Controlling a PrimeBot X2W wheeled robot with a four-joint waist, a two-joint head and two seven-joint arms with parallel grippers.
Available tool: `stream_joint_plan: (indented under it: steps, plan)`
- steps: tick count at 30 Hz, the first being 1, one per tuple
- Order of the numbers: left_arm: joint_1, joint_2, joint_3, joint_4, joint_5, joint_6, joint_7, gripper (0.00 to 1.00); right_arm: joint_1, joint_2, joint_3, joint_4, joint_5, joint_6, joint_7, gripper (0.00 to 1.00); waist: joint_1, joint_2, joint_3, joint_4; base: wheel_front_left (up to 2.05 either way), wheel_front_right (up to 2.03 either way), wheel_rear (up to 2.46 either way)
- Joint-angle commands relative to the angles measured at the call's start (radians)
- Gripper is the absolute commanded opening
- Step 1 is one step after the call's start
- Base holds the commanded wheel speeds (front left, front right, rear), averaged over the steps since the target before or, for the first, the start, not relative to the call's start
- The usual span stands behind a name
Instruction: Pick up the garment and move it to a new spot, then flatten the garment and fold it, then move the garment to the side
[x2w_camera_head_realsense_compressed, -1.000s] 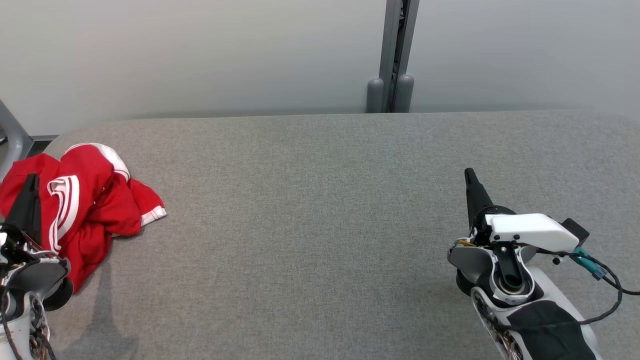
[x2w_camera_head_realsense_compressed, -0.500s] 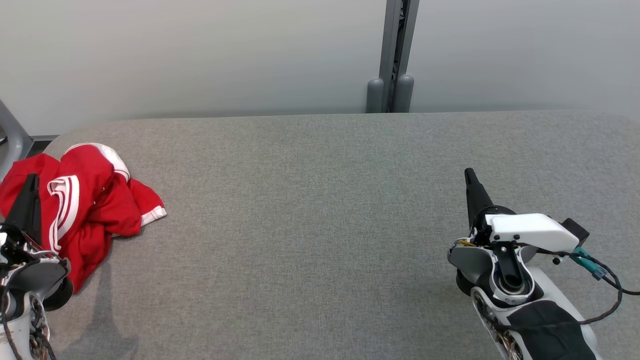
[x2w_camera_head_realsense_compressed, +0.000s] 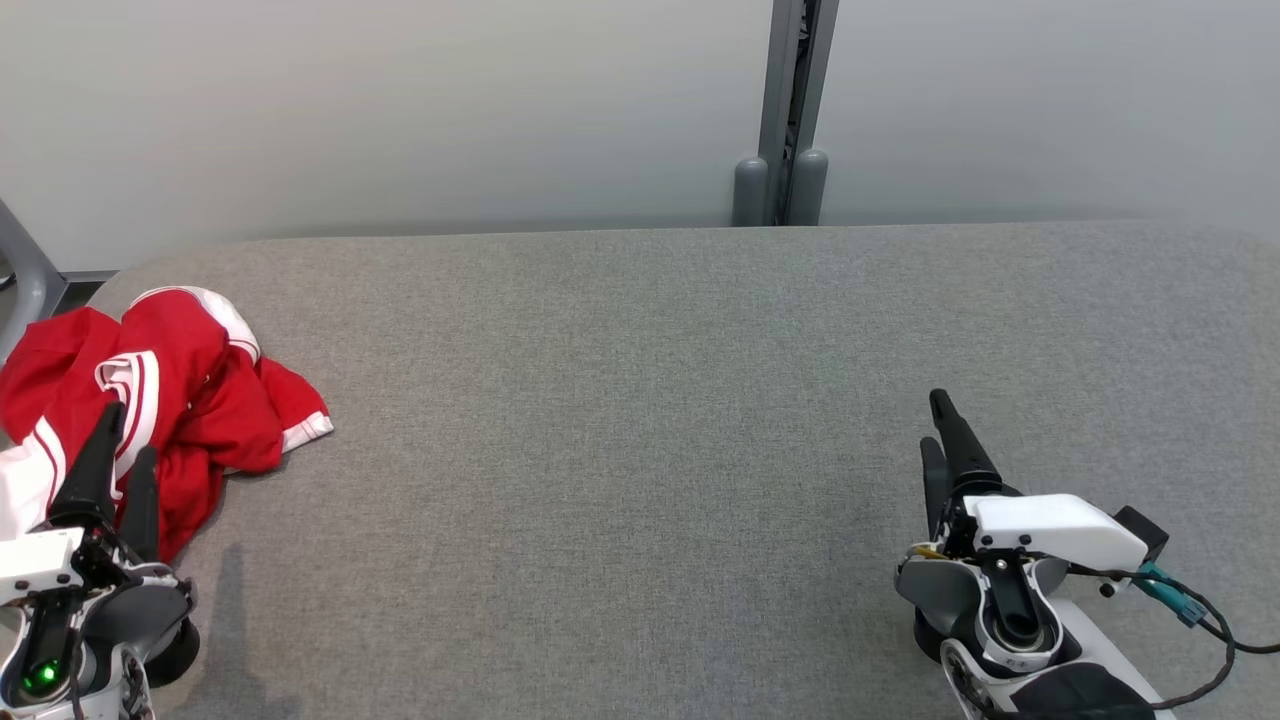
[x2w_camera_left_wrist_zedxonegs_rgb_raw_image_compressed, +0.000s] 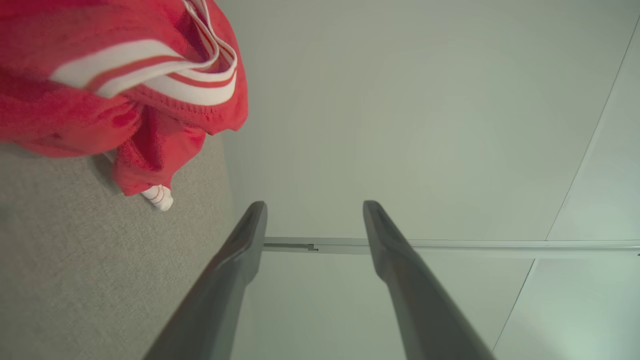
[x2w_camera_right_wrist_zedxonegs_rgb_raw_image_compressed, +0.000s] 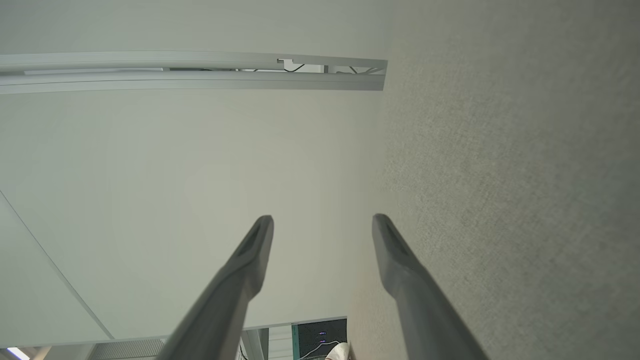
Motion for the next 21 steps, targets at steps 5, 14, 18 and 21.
stream_joint_plan:
  steps: [5,14,18,21]
  plan:
    - [-0.001,0.011,-0.044,-0.079,-0.002,-0.001,-0.056,1.0,-0.004,-0.003,-0.031,-0.078,-0.015,0.003,0.0,1.0,0.0,0.0,0.0,0.0,0.0,0.0,0.0]
    - [0.038,-0.001,-0.087,-0.153,0.03,-0.001,-0.127,1.0,0.035,-0.004,-0.072,-0.162,-0.023,0.003,0.0,1.0,0.0,0.0,-0.001,-0.001,0.0,0.0,0.0]
    - [0.053,-0.005,-0.102,-0.184,0.059,-0.001,-0.156,1.0,0.05,-0.005,-0.09,-0.198,-0.052,0.003,-0.001,1.0,0.0,0.0,0.0,-0.002,0.0,0.0,0.0]
    - [0.063,-0.009,-0.117,-0.209,0.095,-0.001,-0.178,1.0,0.06,-0.005,-0.109,-0.221,-0.087,0.004,-0.001,1.0,0.0,0.0,0.001,-0.002,0.0,0.0,0.0]
